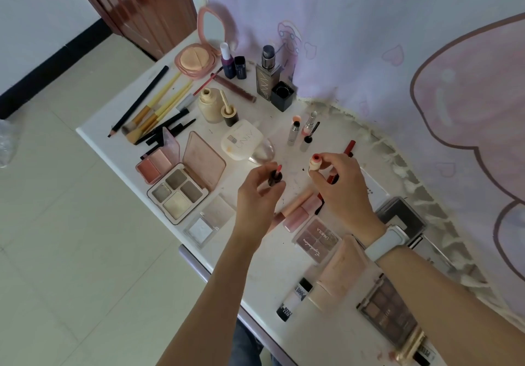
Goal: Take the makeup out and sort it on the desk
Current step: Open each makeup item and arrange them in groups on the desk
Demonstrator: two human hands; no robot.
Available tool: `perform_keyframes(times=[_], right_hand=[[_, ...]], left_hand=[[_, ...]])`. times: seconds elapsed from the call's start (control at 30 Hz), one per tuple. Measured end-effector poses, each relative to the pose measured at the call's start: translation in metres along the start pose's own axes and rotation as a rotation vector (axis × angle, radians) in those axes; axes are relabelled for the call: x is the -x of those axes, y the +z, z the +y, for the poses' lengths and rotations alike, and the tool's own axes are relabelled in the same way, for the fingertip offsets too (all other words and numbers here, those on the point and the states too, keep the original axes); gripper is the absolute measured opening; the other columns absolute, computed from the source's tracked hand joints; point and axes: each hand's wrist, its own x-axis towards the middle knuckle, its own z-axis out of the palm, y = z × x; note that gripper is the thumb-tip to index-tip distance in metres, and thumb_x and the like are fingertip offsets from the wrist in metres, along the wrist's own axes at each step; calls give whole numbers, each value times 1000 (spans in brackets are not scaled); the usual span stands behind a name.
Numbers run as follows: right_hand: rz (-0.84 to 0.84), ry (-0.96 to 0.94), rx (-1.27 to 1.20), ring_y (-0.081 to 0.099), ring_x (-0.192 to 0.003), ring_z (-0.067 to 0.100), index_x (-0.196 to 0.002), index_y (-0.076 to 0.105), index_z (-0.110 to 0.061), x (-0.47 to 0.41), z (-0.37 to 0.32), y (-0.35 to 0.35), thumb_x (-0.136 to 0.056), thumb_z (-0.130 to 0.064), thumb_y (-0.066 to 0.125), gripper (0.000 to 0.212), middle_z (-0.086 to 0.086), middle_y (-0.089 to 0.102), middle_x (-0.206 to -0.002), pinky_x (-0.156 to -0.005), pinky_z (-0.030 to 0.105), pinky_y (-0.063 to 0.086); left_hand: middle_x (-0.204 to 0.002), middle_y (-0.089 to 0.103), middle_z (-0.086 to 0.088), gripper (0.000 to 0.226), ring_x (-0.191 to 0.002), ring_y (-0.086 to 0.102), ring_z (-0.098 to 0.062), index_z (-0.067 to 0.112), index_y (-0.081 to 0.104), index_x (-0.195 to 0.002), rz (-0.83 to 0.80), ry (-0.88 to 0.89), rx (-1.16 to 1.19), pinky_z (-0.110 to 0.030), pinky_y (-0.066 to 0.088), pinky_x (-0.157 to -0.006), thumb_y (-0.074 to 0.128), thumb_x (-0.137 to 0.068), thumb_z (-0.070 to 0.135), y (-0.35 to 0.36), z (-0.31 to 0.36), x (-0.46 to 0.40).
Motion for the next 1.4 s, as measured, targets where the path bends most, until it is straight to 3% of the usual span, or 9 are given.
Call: perform_keyframes(times=[0.1, 0.27, 0.43, 0.93, 1.07, 1.13, 1.27, 1.4], right_hand=[[8, -15, 28, 43, -87, 13, -103, 62, -14, -3, -1, 1, -86, -24, 62, 20, -8, 54, -91, -78, 35, 43], [33, -40, 88, 44, -86, 15, -103, 64, -14, -6, 0, 5, -84, -19, 64, 19, 2, 64, -97, -79, 41, 44], [58, -69, 184, 47, -87, 20, -101, 65, -16, -11, -1, 10, -84, -18, 63, 18, 2, 65, -97, -77, 31, 34], [102, -61, 225, 51, -88, 18, -103, 61, -18, -13, -3, 17, -85, -27, 62, 20, -4, 67, -95, -76, 29, 27], [105, -1, 166, 42, -83, 10, -109, 56, -19, -9, -3, 11, -84, -28, 63, 27, -11, 57, -86, -78, 27, 26], [105, -7, 135, 41, -82, 8, -103, 56, -18, -2, -1, 4, -85, -25, 62, 21, -11, 53, -84, -80, 26, 27], [-6, -168, 237, 51, -85, 19, -98, 63, -12, 12, 3, -8, -84, -16, 62, 14, 3, 62, -91, -78, 36, 39], [-135, -344, 386, 54, -88, 26, -98, 66, -13, 24, 3, -11, -80, -16, 66, 18, 8, 62, -96, -72, 39, 45]], left_hand=[[-107, 55, 7, 28, -89, 51, 1, 34, 62, -95, 102, 138, -265, -6, 38, -73, 67, -80, 11, 8, 1, -7], [-96, 64, 10, 24, -92, 51, -13, 18, 68, -101, 236, 285, -484, -2, 33, -75, 70, -78, 12, 21, 0, -17], [-98, 68, 1, 22, -97, 49, -19, 15, 68, -104, 229, 351, -650, -22, 41, -80, 67, -81, 11, 27, -2, -29], [-98, 69, -4, 34, -97, 54, -26, 12, 62, -113, 293, 415, -774, -43, 50, -75, 68, -80, 12, 38, -1, -38], [-105, 68, -2, 42, -100, 53, -25, 9, 58, -118, 262, 475, -823, -39, 51, -76, 69, -77, 8, 33, -1, -31], [-106, 65, -7, 40, -98, 55, -27, 8, 60, -115, 262, 500, -810, -36, 50, -75, 69, -77, 5, 27, -2, -23], [-101, 66, -5, 22, -90, 57, -22, 11, 67, -103, 172, 440, -827, -31, 50, -68, 67, -81, 10, 7, -8, 3], [-100, 64, -8, 22, -94, 54, -24, 11, 69, -102, 22, 392, -980, -31, 45, -78, 68, -81, 13, -11, -21, 28]])
